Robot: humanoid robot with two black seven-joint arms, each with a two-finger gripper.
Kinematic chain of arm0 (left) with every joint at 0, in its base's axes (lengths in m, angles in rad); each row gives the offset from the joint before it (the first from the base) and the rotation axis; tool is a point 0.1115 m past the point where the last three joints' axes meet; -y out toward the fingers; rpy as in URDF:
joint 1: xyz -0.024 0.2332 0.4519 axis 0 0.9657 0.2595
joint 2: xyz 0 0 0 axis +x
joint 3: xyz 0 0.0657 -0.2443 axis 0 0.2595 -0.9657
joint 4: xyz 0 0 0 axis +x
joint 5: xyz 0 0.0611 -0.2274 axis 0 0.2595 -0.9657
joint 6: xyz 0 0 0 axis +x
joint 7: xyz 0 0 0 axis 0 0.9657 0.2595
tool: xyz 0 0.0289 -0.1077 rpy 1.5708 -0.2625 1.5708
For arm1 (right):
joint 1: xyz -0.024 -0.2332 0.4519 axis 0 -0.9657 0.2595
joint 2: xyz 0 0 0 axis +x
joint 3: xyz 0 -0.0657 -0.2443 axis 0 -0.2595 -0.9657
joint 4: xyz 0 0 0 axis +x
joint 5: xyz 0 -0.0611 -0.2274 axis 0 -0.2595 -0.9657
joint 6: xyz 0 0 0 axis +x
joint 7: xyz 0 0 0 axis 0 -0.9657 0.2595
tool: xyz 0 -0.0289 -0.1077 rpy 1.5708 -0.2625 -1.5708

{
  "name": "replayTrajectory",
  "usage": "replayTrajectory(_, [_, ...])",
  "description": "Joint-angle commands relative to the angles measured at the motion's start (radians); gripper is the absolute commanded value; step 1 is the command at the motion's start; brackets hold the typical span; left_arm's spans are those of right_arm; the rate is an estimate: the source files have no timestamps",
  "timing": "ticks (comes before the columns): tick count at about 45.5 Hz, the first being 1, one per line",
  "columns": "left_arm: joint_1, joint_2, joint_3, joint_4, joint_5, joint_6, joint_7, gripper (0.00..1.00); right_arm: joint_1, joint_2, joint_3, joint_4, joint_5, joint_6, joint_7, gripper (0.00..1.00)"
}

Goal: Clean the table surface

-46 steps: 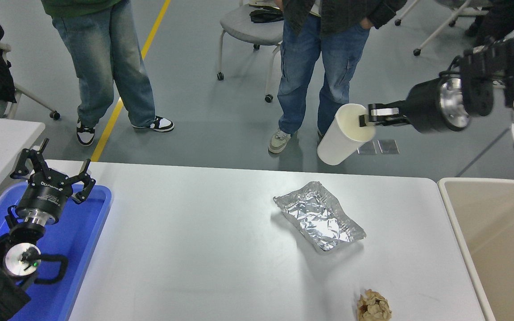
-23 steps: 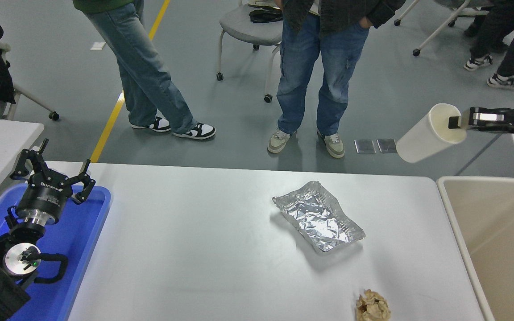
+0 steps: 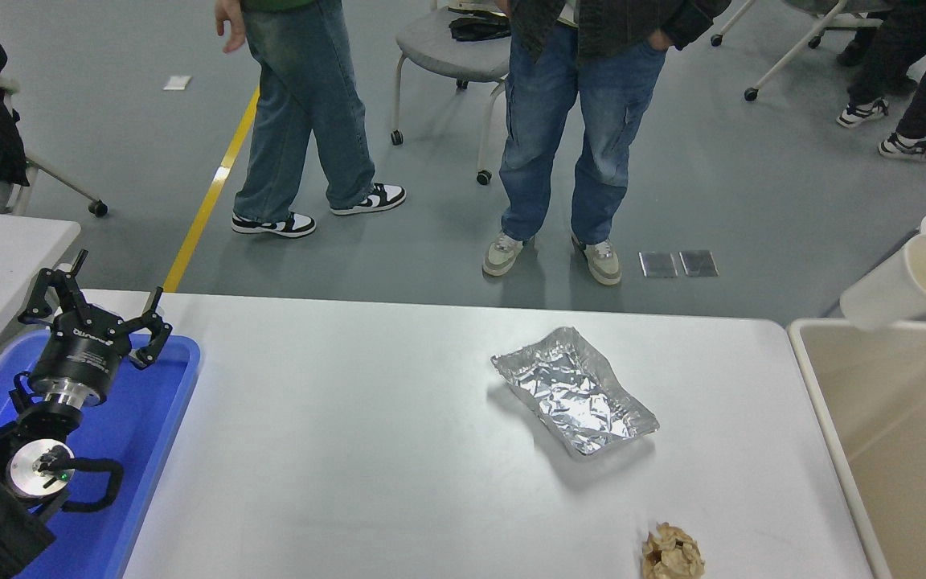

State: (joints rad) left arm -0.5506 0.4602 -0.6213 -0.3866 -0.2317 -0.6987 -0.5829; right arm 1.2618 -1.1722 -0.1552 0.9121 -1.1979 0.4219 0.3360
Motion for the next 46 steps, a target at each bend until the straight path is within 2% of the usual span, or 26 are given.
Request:
replayTrajectory(1, [0.000,0.000,0.000,0.000,0.000,-0.001,0.000,1.00,-0.172,0.098,-0.003,-0.307,-0.022,-0.069,0.100,0.00])
replayTrajectory(9, [0.000,0.000,0.000,0.000,0.000,-0.001,0.000,1.00,-0.343,0.232,-0.007,-0.554,-0.011,-0.140,0.159,0.00])
replayTrajectory(15, [0.000,0.000,0.000,0.000,0.000,-0.001,-0.002,1.00,-0.447,0.371,-0.017,-0.774,0.003,-0.149,0.236,0.00])
replayTrajectory(20, [0.000,0.000,0.000,0.000,0.000,0.001,-0.002,1.00,-0.505,0.460,-0.018,-0.898,0.017,-0.160,0.255,0.00])
replayTrajectory(29, [0.001,0.000,0.000,0.000,0.000,-0.001,-0.002,1.00,-0.571,0.535,-0.017,-0.923,0.027,-0.221,0.233,0.00])
replayTrajectory(38, [0.000,0.000,0.000,0.000,0.000,0.001,-0.002,1.00,-0.636,0.620,-0.018,-0.955,0.095,-0.278,0.143,0.00])
replayTrajectory(46, [0.000,0.000,0.000,0.000,0.000,-0.001,-0.002,1.00,-0.642,0.631,-0.018,-0.957,0.112,-0.316,0.098,0.00])
